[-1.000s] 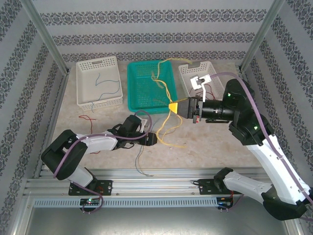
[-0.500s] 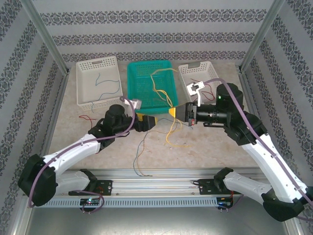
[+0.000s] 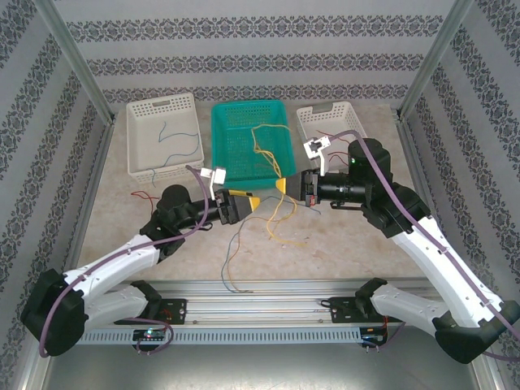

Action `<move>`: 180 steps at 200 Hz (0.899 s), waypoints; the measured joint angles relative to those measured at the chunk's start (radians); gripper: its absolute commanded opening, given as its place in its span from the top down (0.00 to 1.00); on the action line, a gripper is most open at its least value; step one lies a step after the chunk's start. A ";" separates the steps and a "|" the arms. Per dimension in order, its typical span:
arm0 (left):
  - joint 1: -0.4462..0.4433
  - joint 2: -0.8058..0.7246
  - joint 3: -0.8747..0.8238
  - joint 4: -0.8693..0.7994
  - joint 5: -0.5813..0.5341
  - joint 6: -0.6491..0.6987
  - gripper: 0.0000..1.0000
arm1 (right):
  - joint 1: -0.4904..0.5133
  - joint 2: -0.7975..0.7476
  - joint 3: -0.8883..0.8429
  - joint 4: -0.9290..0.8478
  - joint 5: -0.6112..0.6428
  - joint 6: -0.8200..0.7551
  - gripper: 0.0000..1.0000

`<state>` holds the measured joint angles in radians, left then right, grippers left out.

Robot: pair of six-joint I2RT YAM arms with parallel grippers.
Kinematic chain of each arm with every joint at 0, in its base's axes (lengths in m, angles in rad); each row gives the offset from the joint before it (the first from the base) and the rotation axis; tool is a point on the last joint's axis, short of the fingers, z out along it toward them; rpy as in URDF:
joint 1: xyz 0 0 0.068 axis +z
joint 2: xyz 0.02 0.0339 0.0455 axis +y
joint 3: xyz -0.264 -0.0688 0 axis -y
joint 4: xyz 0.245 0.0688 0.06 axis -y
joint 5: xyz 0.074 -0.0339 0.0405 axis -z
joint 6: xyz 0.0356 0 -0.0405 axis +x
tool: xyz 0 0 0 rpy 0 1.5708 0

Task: Untangle the cables

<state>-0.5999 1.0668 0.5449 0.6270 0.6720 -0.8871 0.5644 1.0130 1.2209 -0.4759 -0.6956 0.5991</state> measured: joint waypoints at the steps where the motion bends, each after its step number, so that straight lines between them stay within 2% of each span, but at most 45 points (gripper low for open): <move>1: 0.000 0.000 -0.002 0.003 0.001 -0.003 0.10 | 0.000 0.000 0.000 0.000 0.000 0.000 1.00; 53: -0.001 0.034 -0.063 0.349 0.017 -0.198 0.05 | 0.000 0.011 -0.008 0.015 0.007 0.001 1.00; 79: -0.013 0.045 -0.070 0.458 0.017 -0.251 0.04 | 0.000 0.020 -0.015 0.019 0.011 0.004 1.00; 180: -0.121 0.086 -0.068 0.444 0.036 -0.212 0.04 | 0.002 0.043 -0.019 0.042 0.024 0.012 1.00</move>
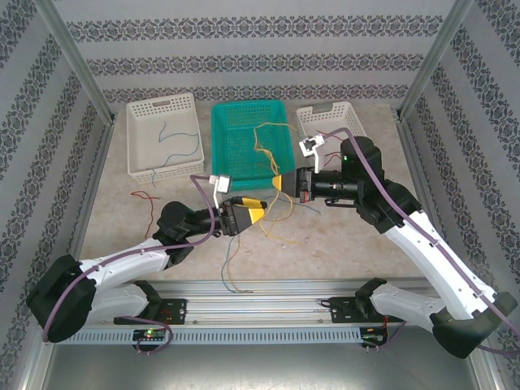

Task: Untangle the cables

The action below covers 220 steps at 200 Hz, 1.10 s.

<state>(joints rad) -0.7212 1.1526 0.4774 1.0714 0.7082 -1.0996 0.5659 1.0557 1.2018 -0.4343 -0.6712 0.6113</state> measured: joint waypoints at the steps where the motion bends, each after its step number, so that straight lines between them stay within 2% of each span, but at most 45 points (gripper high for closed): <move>1: 0.000 0.000 0.001 -0.001 0.000 0.000 0.04 | 0.000 0.000 0.000 0.000 0.000 0.000 1.00; 43: -0.035 0.040 0.025 -0.001 0.000 0.012 0.05 | 0.021 0.013 -0.001 0.021 0.005 0.012 1.00; 74: -0.047 0.078 0.042 0.009 -0.002 0.014 0.12 | 0.041 0.027 -0.001 0.026 0.009 0.014 1.00; 88: -0.050 0.094 0.046 0.018 -0.002 0.014 0.19 | 0.046 0.032 -0.001 0.027 0.010 0.014 1.00; 143: -0.051 0.118 0.051 0.049 -0.001 0.002 0.59 | 0.048 0.034 -0.001 0.028 0.020 0.014 1.00; 189: -0.051 0.119 0.053 0.072 -0.001 -0.002 1.00 | 0.048 0.034 -0.012 0.028 0.023 0.014 1.00; 220: -0.051 0.110 0.054 0.061 -0.002 0.008 1.00 | 0.047 0.032 -0.014 0.020 0.032 0.012 1.00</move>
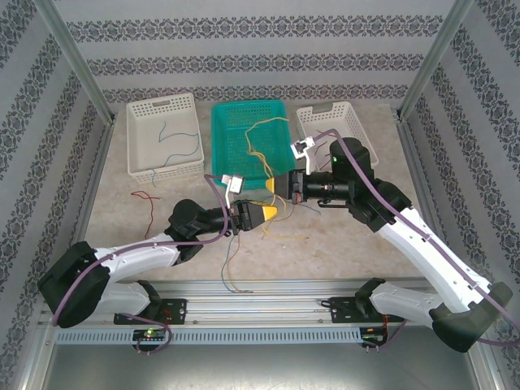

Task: Untangle the cables

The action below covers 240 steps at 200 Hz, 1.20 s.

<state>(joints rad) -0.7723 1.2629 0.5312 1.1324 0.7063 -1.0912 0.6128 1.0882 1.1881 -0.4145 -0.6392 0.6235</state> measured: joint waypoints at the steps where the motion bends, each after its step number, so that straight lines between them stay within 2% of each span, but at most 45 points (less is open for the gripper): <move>1: 0.000 -0.001 0.000 -0.003 0.000 0.000 1.00 | 0.000 0.000 0.000 0.000 0.000 0.000 1.00; 38: 0.018 -0.117 -0.003 -0.134 -0.008 0.044 1.00 | -0.064 -0.040 0.000 -0.049 0.008 -0.010 1.00; 97: 0.129 -0.368 -0.018 -0.488 -0.026 0.130 1.00 | -0.326 -0.179 0.009 -0.124 -0.013 -0.019 1.00; 132: 0.247 -0.489 -0.009 -0.736 -0.018 0.177 1.00 | -0.485 -0.209 0.008 -0.156 -0.063 -0.008 1.00; 153: 0.356 -0.539 0.027 -0.874 0.010 0.203 1.00 | -0.517 -0.218 0.008 -0.198 -0.051 -0.011 1.00; 174: 0.447 -0.565 0.087 -0.999 0.048 0.234 1.00 | -0.534 -0.233 0.008 -0.239 0.003 -0.023 1.00; 193: 0.507 -0.580 0.152 -1.129 0.053 0.283 1.00 | -0.561 -0.259 0.008 -0.268 0.108 -0.033 1.00; 240: 0.519 -0.607 0.240 -1.396 0.005 0.417 1.00 | -0.571 -0.299 0.010 -0.335 0.303 -0.080 1.00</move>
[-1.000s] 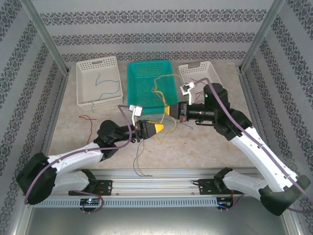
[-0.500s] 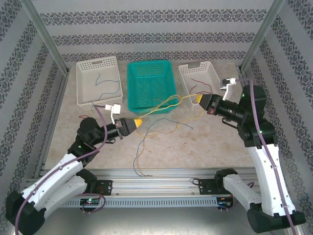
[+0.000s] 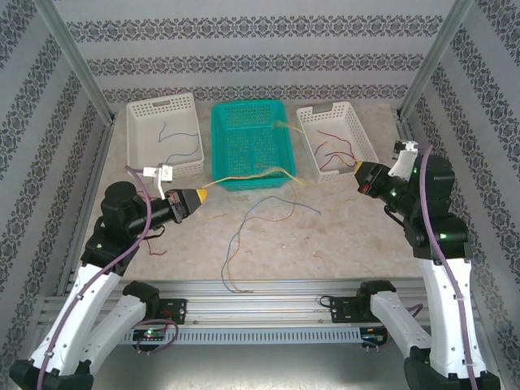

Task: Untangle the cables

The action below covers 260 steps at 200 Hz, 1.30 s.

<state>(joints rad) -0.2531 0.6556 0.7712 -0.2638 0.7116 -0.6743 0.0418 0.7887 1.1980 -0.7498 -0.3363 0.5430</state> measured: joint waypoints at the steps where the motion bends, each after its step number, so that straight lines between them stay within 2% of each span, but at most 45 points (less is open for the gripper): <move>1: 0.000 -0.001 0.001 -0.004 -0.002 0.003 1.00 | 0.000 0.000 0.000 -0.001 0.002 -0.001 1.00; 36: 0.014 -0.035 0.102 -0.206 -0.125 0.117 1.00 | 0.000 -0.011 0.000 -0.024 0.093 -0.027 1.00; 66: 0.019 -0.063 0.188 -0.285 -0.243 0.189 1.00 | 0.000 -0.027 0.000 -0.025 0.153 -0.031 1.00; 102: 0.020 -0.097 0.239 -0.297 -0.313 0.212 1.00 | 0.014 0.015 0.000 0.016 0.075 -0.013 1.00; 122: 0.019 -0.096 0.242 -0.294 -0.329 0.215 1.00 | 0.077 0.076 0.003 0.056 0.046 0.004 1.00; 154: 0.020 -0.092 0.247 -0.290 -0.351 0.222 1.00 | 0.282 0.224 0.066 0.088 0.081 0.001 1.00; 171: 0.020 -0.092 0.249 -0.287 -0.354 0.224 1.00 | 0.351 0.315 0.105 0.136 0.089 0.001 1.00; 211: 0.020 -0.090 0.249 -0.274 -0.352 0.227 1.00 | 0.376 0.592 0.240 0.239 0.116 -0.001 1.00; 260: 0.019 -0.090 0.246 -0.262 -0.344 0.229 1.00 | 0.385 1.009 0.560 0.302 0.112 -0.001 1.00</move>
<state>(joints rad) -0.2337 0.5655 1.0176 -0.5255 0.3679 -0.4450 0.4267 1.7977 1.7580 -0.4480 -0.2241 0.5423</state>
